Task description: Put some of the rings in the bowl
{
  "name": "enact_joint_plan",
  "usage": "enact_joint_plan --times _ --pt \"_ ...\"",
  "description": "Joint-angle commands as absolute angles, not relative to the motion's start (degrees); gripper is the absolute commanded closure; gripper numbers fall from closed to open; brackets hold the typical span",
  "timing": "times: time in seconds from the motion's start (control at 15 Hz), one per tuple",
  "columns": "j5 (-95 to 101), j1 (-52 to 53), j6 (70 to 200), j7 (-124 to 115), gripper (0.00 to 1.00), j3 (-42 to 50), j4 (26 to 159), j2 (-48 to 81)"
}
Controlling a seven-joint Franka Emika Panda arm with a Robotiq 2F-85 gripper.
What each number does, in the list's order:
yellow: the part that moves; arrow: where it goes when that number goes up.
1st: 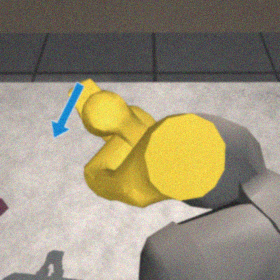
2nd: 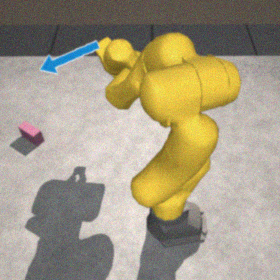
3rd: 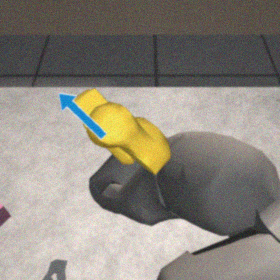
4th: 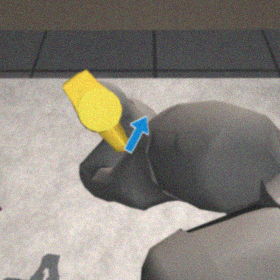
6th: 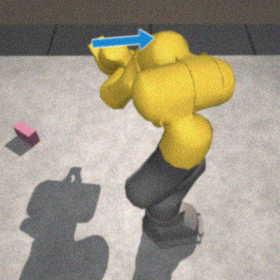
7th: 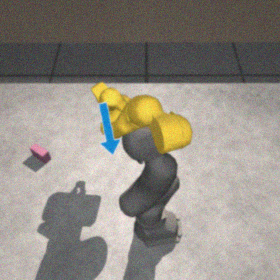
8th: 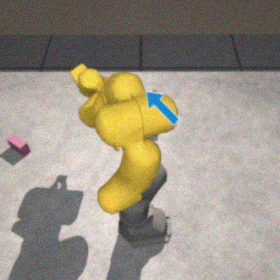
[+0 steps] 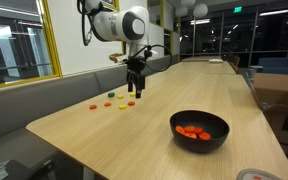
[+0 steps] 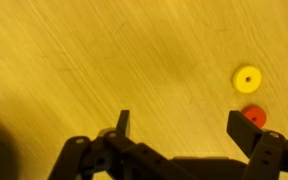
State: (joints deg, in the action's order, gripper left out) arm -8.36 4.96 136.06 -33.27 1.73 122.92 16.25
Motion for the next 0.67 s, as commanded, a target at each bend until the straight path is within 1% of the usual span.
enact_joint_plan --times 0.0,0.27,0.6 --pt "-5.54 8.23 130.85 -34.95 0.00 -0.03 114.65 21.93" --pt "-3.79 11.78 128.12 -34.56 0.00 -1.24 108.54 27.19" --pt "-3.92 15.08 130.30 -34.58 0.00 -2.10 105.12 31.29"
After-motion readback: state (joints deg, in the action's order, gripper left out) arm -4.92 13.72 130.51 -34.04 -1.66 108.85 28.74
